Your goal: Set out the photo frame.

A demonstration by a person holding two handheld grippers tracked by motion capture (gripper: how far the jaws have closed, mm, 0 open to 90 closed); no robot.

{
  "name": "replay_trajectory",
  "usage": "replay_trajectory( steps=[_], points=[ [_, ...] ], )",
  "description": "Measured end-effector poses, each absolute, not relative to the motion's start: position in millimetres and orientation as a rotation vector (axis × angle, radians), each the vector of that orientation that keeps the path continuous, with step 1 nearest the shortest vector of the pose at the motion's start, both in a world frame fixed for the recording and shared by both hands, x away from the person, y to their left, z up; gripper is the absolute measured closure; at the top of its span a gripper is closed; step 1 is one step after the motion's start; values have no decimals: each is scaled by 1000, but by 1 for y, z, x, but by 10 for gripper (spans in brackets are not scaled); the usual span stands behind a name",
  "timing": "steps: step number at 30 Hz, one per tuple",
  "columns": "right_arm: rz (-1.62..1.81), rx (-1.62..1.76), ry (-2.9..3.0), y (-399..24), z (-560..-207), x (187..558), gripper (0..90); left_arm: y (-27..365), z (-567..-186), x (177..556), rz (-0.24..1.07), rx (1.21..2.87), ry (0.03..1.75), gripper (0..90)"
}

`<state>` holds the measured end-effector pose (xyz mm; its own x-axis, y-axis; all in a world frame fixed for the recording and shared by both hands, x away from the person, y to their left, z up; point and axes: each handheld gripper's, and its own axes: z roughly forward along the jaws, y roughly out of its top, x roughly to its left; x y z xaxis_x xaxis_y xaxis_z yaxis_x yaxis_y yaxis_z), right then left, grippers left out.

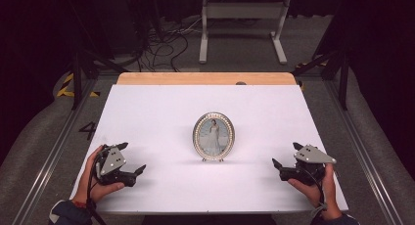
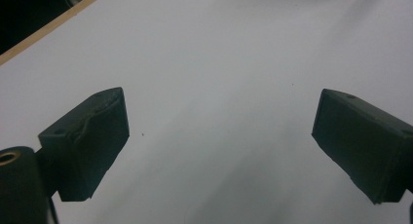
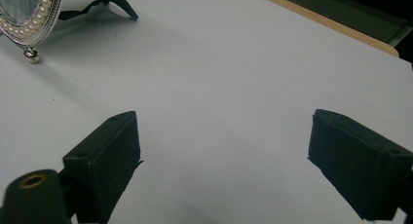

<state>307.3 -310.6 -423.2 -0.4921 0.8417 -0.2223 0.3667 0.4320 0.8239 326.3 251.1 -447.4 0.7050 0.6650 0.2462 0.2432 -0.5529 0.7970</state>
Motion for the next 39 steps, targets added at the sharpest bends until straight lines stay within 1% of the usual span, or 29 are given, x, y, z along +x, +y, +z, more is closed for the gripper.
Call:
replay_trajectory(
  steps=[4, 15, 24, 39],
  points=[
    [953, 1016, 2047, -313, -425, 305, 116, 258, -449, 324, 686, 2119, 714, 71],
    [992, 1051, 1989, -330, -431, 297, 111, 280, -453, 315, 643, 2010, 822, 74],
    [1016, 1126, 1930, -347, -439, 292, 111, 293, -457, 311, 646, 1963, 882, 76],
    [990, 1116, 1934, -343, -440, 288, 108, 289, -456, 310, 649, 1969, 850, 76]
  ],
)
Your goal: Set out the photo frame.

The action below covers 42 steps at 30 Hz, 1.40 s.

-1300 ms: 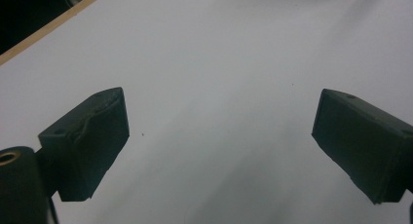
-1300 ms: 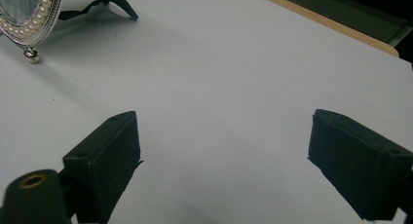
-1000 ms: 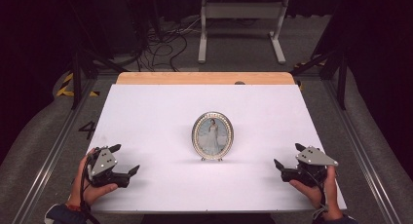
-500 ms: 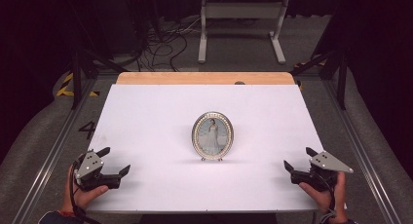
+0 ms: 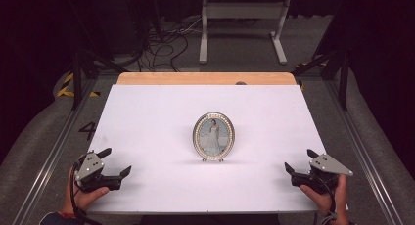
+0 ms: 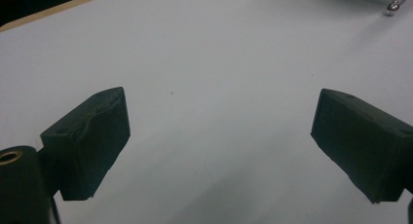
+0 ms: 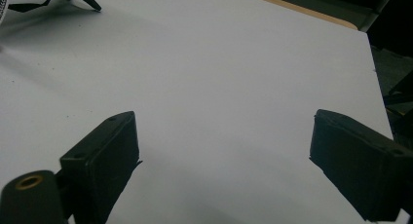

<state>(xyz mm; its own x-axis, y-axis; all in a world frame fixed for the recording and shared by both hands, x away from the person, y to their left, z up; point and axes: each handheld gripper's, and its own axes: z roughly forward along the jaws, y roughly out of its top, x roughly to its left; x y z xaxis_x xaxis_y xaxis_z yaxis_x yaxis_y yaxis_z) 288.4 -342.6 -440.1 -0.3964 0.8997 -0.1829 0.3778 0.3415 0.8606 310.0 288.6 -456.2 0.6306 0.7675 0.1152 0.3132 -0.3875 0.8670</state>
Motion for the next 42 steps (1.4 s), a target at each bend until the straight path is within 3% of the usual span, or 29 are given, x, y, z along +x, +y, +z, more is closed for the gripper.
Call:
replay_trajectory(
  steps=[42],
  points=[
    [952, 1117, 1965, -339, -445, 290, 105, 283, -458, 313, 648, 2002, 852, 74]
  ],
)
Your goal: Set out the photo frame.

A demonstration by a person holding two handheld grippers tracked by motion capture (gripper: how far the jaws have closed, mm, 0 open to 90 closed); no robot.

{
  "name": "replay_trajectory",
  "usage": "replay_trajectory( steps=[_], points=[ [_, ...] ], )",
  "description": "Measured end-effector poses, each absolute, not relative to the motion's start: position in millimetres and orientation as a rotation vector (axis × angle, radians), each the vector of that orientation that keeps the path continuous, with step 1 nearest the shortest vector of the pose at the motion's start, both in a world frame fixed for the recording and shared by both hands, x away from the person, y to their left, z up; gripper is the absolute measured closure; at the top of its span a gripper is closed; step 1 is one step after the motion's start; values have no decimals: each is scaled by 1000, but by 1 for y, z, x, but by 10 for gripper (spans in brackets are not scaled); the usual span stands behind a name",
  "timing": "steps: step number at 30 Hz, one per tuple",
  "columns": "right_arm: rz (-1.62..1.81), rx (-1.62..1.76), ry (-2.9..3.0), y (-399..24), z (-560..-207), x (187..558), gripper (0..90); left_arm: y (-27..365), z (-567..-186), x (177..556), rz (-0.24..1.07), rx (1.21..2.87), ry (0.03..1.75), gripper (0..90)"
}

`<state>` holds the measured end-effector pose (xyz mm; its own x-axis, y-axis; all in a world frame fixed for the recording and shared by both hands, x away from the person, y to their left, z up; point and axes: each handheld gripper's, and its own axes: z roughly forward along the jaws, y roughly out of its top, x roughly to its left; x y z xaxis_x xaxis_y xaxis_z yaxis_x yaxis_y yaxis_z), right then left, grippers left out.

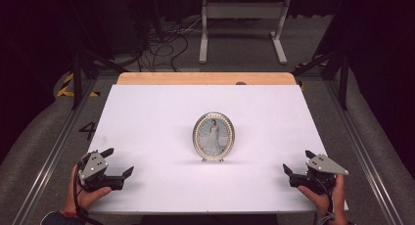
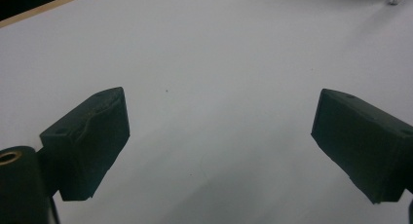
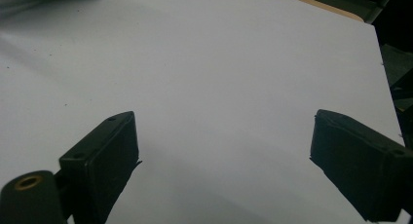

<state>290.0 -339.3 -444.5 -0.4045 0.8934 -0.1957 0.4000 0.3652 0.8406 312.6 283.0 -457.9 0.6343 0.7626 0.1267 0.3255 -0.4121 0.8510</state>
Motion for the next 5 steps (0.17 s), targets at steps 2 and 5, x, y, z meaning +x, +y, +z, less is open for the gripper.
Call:
replay_trajectory(
  steps=[2, 5],
  points=[
    [947, 1117, 1964, -339, -445, 291, 106, 283, -458, 313, 646, 2000, 852, 74],
    [937, 1127, 1959, -339, -445, 291, 105, 281, -458, 315, 648, 2010, 848, 74]
  ],
)
